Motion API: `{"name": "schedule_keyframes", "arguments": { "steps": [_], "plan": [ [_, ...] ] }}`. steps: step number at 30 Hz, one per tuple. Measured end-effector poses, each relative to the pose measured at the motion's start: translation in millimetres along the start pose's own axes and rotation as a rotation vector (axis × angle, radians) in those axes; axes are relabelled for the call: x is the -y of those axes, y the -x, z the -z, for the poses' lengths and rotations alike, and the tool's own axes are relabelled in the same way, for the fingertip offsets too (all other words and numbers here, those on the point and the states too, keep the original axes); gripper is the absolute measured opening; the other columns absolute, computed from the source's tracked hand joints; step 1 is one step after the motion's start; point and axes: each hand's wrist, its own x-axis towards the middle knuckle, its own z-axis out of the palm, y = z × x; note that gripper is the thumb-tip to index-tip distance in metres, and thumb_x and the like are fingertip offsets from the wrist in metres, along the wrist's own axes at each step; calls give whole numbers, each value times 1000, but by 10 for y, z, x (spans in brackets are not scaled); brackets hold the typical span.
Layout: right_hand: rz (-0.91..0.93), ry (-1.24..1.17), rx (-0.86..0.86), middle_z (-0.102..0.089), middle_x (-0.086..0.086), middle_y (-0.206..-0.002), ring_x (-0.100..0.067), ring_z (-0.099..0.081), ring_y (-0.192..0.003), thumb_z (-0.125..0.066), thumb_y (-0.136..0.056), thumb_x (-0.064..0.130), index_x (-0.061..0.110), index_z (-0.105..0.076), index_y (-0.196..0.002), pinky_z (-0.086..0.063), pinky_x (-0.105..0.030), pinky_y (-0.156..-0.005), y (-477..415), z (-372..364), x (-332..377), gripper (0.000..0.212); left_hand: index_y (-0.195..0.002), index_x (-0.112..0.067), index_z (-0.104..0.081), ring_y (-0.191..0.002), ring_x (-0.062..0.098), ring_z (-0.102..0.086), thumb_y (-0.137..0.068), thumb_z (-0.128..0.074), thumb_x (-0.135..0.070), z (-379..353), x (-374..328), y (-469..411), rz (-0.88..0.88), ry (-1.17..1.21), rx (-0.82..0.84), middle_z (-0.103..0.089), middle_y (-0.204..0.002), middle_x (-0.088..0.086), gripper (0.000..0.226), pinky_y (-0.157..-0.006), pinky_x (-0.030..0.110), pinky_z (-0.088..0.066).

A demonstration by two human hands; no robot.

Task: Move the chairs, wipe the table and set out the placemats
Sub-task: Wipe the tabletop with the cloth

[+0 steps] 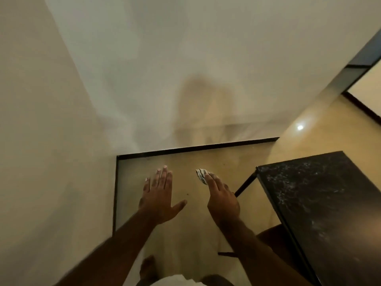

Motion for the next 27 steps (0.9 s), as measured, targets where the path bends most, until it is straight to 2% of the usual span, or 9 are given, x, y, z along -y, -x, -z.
{"name": "schedule_keyframes", "arguments": {
  "steps": [2, 7, 9, 13, 15, 18, 20, 22, 27],
  "plan": [
    [-56, 8, -20, -53, -5, -166, -29, -62, -141, -65, -100, 5, 22, -44, -166, -65, -44, -91, -134, 42, -58, 71, -173, -11, 13, -167, 35, 19, -85, -3, -100, 67, 7, -307, -72, -17, -1, 26, -178, 14, 126, -135, 61, 1],
    [-202, 15, -73, -47, -5, -171, -28, -56, -149, -62, -101, 6, 24, -40, -169, -60, -45, -100, -412, 202, -430, 73, -170, -11, 21, -165, 33, 27, -90, -14, -97, 112, -340, -1025, -221, -12, 56, 36, -174, 13, 122, -135, 58, 6],
    [-273, 6, -104, -48, -5, -170, -28, -59, -146, -65, -99, 5, 24, -42, -168, -61, -45, -98, -521, 232, -672, 74, -169, -11, 23, -164, 33, 28, -91, -14, -97, 84, -590, -1336, -301, -42, 97, 38, -173, 13, 122, -135, 58, 8],
    [-425, -25, -161, -67, -7, -151, -29, -74, -126, -82, -83, 0, 20, -61, -153, -69, -43, -78, -744, 275, -1248, 76, -169, -11, 24, -163, 31, 30, -91, -15, -97, 13, -1162, -1997, -428, -90, 144, 39, -173, 12, 123, -134, 58, 10],
    [-452, -41, -178, -68, -9, -150, -30, -73, -129, -77, -85, -1, 17, -61, -153, -70, -46, -81, -809, 264, -1591, 72, -169, -10, 22, -164, 31, 28, -91, -17, -96, -13, -1477, -2280, -498, -101, 140, 37, -173, 12, 122, -134, 58, 9],
    [-515, -23, -212, -70, -8, -147, -28, -75, -126, -59, -93, 14, 18, -64, -151, -68, -42, -81, -855, 315, -1983, 58, -169, -10, 14, -166, 32, 18, -91, -20, -98, 8, -1894, -2638, -599, -109, 119, 28, -176, 13, 123, -133, 59, 4],
    [-574, -48, -232, -73, -6, -143, -24, -77, -120, -76, -87, 10, 20, -67, -148, -68, -38, -79, -830, 362, -2195, 62, -171, -10, 4, -167, 34, 9, -90, -20, -99, 11, -2198, -2864, -677, -137, 87, 17, -179, 14, 123, -132, 61, -4],
    [-629, -72, -251, -71, -5, -145, -25, -76, -122, -88, -78, 5, 21, -65, -150, -68, -40, -82, -837, 388, -2365, 77, -172, -10, 5, -167, 34, 11, -89, -18, -101, 9, -2467, -3066, -733, -172, 123, 17, -180, 14, 125, -132, 61, -4],
    [-839, -90, -343, -62, -4, -157, -27, -68, -136, -80, -88, 7, 23, -54, -159, -67, -47, -95, -705, 404, -2748, 78, -173, -12, 8, -167, 32, 15, -84, -11, -104, -50, -3192, -3409, -948, -261, 212, 21, -179, 12, 129, -134, 62, 1]
  ]
}}
